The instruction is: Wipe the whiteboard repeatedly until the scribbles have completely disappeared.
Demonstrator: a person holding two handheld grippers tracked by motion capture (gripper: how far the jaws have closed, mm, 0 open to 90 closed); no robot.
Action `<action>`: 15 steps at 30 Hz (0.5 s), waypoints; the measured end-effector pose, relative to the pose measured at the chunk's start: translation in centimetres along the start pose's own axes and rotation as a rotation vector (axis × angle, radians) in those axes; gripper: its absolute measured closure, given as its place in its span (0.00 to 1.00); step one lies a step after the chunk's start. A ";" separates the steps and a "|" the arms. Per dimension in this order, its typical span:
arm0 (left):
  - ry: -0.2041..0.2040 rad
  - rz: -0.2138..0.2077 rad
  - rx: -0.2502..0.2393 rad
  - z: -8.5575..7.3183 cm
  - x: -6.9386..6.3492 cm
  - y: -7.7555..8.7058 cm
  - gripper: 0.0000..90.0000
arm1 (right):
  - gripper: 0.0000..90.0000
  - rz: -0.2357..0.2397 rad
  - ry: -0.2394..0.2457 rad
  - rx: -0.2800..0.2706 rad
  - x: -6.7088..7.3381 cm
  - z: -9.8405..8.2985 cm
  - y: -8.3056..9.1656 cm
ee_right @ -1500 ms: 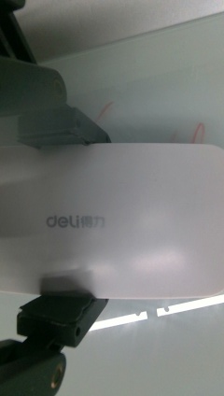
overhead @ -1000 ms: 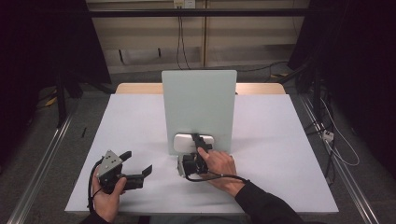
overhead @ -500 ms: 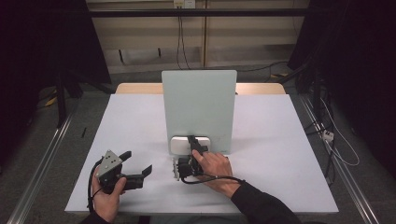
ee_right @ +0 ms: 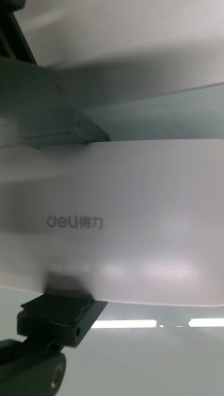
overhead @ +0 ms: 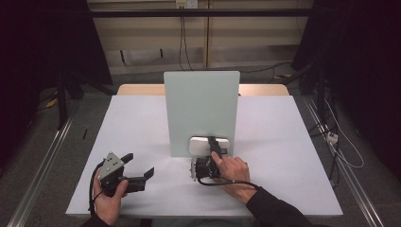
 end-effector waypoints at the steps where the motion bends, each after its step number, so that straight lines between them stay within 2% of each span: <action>1: 0.002 0.000 0.001 0.0 0.0 0.0 0.06 | 0.35 0.001 -0.004 0.007 -0.1 -0.6 0.0; 10: 0.003 0.000 -0.002 0.0 0.0 0.0 0.06 | 0.35 0.001 -0.028 0.063 -0.7 -4.7 -0.2; 15: -0.002 -0.001 0.002 0.0 0.0 -0.1 0.06 | 0.35 -0.019 -0.068 0.080 -2.1 -6.4 -0.2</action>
Point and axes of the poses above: each handheld gripper's, and its own axes: y roughly backward along the jaws, z roughly out of its top, x roughly to its left, the point moved 9 cm from there along -y, roughly forward along the jaws, and after that the axes turned 7 degrees about x, right-handed, at the moved point
